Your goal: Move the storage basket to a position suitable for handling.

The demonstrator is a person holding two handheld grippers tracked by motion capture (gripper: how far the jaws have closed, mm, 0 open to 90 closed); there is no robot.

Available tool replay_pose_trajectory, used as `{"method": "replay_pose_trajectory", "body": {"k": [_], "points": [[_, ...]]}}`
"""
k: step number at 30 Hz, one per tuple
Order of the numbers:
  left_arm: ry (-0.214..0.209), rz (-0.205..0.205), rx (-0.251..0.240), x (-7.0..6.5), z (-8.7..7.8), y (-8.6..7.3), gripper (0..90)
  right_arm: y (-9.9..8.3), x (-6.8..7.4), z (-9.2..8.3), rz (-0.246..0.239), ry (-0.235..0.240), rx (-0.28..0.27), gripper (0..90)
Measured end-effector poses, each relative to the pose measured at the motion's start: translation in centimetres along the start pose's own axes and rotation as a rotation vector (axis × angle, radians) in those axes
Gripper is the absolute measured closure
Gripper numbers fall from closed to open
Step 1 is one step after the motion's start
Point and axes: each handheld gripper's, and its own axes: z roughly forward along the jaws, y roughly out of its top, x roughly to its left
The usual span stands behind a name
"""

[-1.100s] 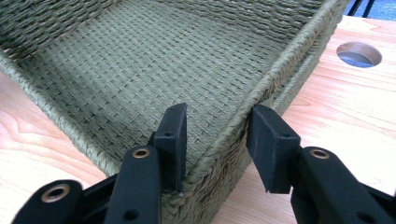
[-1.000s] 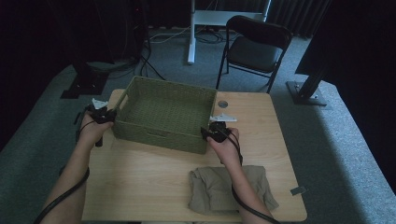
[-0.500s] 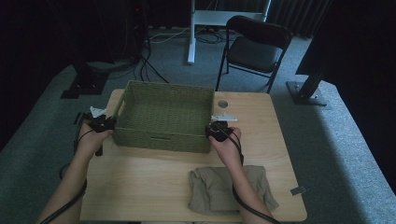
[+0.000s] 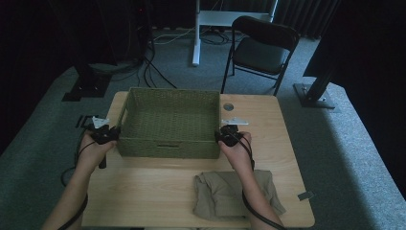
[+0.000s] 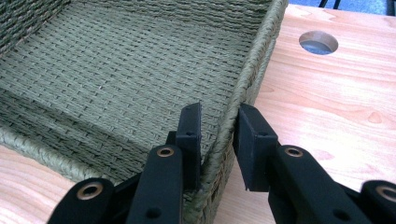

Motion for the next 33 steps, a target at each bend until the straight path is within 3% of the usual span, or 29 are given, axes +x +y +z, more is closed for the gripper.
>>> {"method": "replay_pose_trajectory", "body": {"k": [3, 9, 18, 19, 21, 22, 24, 28, 30, 33], "points": [[-0.009, -0.012, -0.003, -0.2, -0.3, -0.3, 83.1, -0.2, -0.1, -0.3, -0.005, 0.0, 0.002, 72.5], [-0.014, 0.007, 0.006, -1.0, -0.9, -0.7, 82.7, -0.9, -0.3, -1.3, -0.023, -0.008, 0.007, 72.4], [-0.041, 0.01, 0.01, -1.2, -1.4, -0.9, 81.4, -1.6, -0.8, -2.0, 0.0, 0.014, -0.003, 71.7], [-0.069, 0.008, 0.013, -1.0, -1.4, -0.9, 79.4, -1.6, -0.8, -2.0, 0.002, 0.02, -0.002, 71.1], [-0.131, 0.004, 0.02, -0.7, -1.4, -0.6, 61.8, -1.6, -1.0, -2.1, -0.019, 0.027, -0.008, 68.2], [-0.129, 0.013, 0.011, -0.6, -1.4, -0.5, 61.0, -1.5, -1.0, -2.1, -0.025, 0.03, -0.016, 64.7], [-0.123, 0.021, 0.003, -0.3, -1.4, 0.1, 49.9, -1.3, -1.2, -2.1, -0.014, 0.041, -0.04, 56.6], [-0.097, -0.001, -0.025, 0.3, -1.1, 1.4, 45.4, -0.2, -1.7, -2.2, 0.014, 0.024, -0.087, 46.5], [-0.097, -0.021, -0.035, 0.5, -0.6, 2.0, 41.4, 0.6, -2.0, -2.0, 0.036, 0.021, -0.109, 46.1], [-0.087, -0.009, -0.036, 0.4, 0.4, 2.6, 40.7, 1.9, -2.3, -1.3, 0.056, 0.008, -0.115, 45.8]]}}
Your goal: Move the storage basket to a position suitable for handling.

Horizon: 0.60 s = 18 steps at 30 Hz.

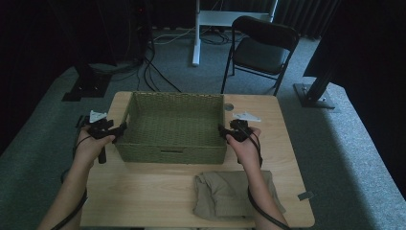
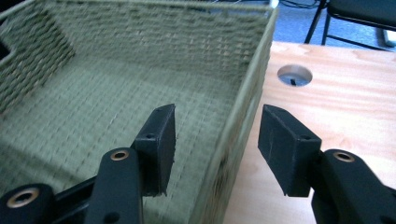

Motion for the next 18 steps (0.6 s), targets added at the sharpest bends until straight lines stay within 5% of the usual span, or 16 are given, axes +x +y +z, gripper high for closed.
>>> {"method": "replay_pose_trajectory", "body": {"k": [5, 11, 14, 18], "points": [[0.033, 0.016, 0.015, -0.1, 1.8, 0.4, 40.7, 1.1, 0.1, 2.0, 0.013, -0.036, 0.014, 45.0], [0.029, 0.022, 0.032, -0.2, 3.4, -0.6, 41.2, 0.1, 0.5, 4.4, 0.005, -0.07, 0.08, 50.4], [0.038, 0.014, 0.015, -0.2, 3.8, -1.0, 53.7, -0.5, 0.4, 4.7, 0.027, -0.089, 0.11, 59.4], [0.035, -0.006, 0.064, -0.2, 4.4, -1.7, 71.6, -0.4, 0.8, 4.8, 0.024, -0.134, 0.133, 66.5]]}}
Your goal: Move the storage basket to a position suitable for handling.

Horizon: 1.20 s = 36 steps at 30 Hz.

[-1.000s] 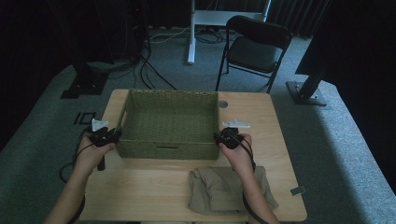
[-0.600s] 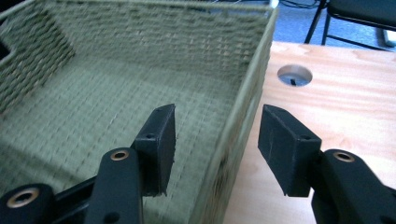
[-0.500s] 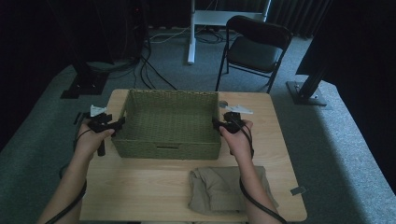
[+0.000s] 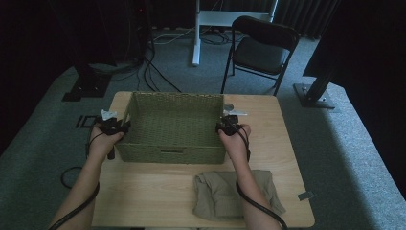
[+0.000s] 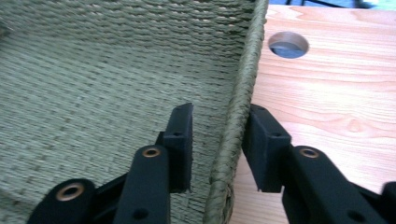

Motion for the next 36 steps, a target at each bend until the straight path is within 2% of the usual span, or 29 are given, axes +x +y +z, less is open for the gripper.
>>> {"method": "replay_pose_trajectory", "body": {"k": [2, 4, 5, 7, 13, 19, 26, 31, 36], "points": [[-0.003, -0.013, -0.004, -0.1, 0.1, -0.1, 74.6, 0.1, 0.2, 0.0, 0.003, -0.026, 0.007, 70.7], [0.017, 0.009, 0.0, -0.3, 0.1, 0.0, 76.0, 0.1, 0.3, 0.0, 0.006, -0.051, 0.004, 74.2], [0.014, 0.005, 0.0, -0.4, 0.1, 0.0, 76.7, 0.1, 0.2, 0.0, 0.018, -0.056, -0.002, 75.6], [0.014, 0.004, 0.002, -0.6, 0.1, 0.0, 78.0, 0.0, 0.1, 0.1, 0.01, -0.069, -0.011, 76.5], [0.004, -0.009, -0.004, -0.9, 0.3, 0.1, 78.3, 0.0, -0.2, 0.1, 0.004, -0.075, -0.01, 76.5], [0.013, 0.014, 0.012, -1.6, 0.5, 0.3, 79.3, 0.0, -0.7, 0.0, -0.005, -0.082, -0.008, 76.7], [0.008, 0.017, 0.012, -3.0, 1.0, 0.6, 79.2, -0.1, -2.0, -0.3, 0.002, -0.088, -0.004, 76.7], [0.005, 0.02, 0.014, -4.2, 1.4, 0.7, 79.2, -0.2, -3.4, -0.5, 0.021, -0.077, -0.006, 76.6], [0.004, 0.022, 0.013, -5.4, 1.7, 0.9, 79.2, -0.2, -4.5, -0.8, 0.01, -0.092, 0.001, 76.8]]}}
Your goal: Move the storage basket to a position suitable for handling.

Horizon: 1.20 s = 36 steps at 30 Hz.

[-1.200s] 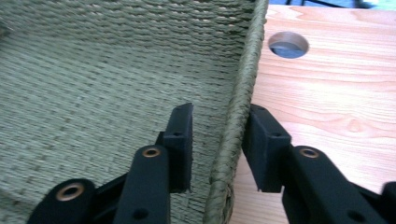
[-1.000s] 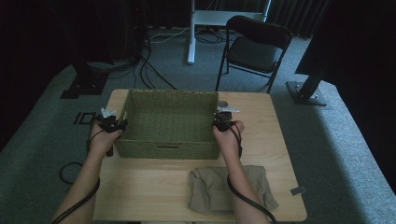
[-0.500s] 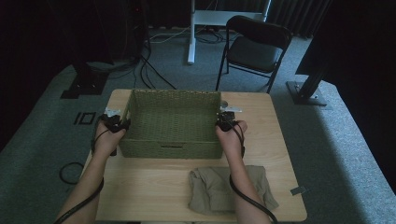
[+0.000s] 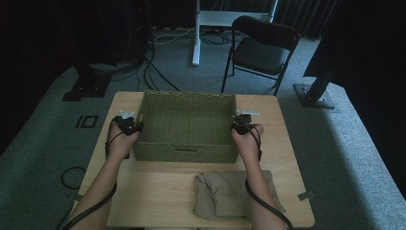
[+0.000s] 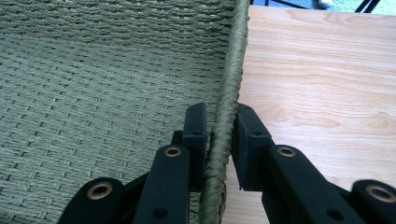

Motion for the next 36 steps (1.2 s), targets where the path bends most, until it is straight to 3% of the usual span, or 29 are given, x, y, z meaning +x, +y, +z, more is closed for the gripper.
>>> {"method": "replay_pose_trajectory", "body": {"k": [11, 24, 36], "points": [[-0.007, 0.007, 0.001, -2.5, 0.7, 0.4, 79.3, -0.1, -2.5, -0.3, -0.017, -0.021, 0.009, 77.0], [-0.016, 0.01, 0.008, -5.2, 1.4, 0.8, 79.2, -0.3, -5.5, -0.7, 0.019, -0.007, 0.014, 76.9], [-0.022, 0.004, 0.019, -8.0, 2.1, 1.3, 79.1, -0.4, -8.4, -0.9, 0.02, -0.01, 0.02, 77.0]]}}
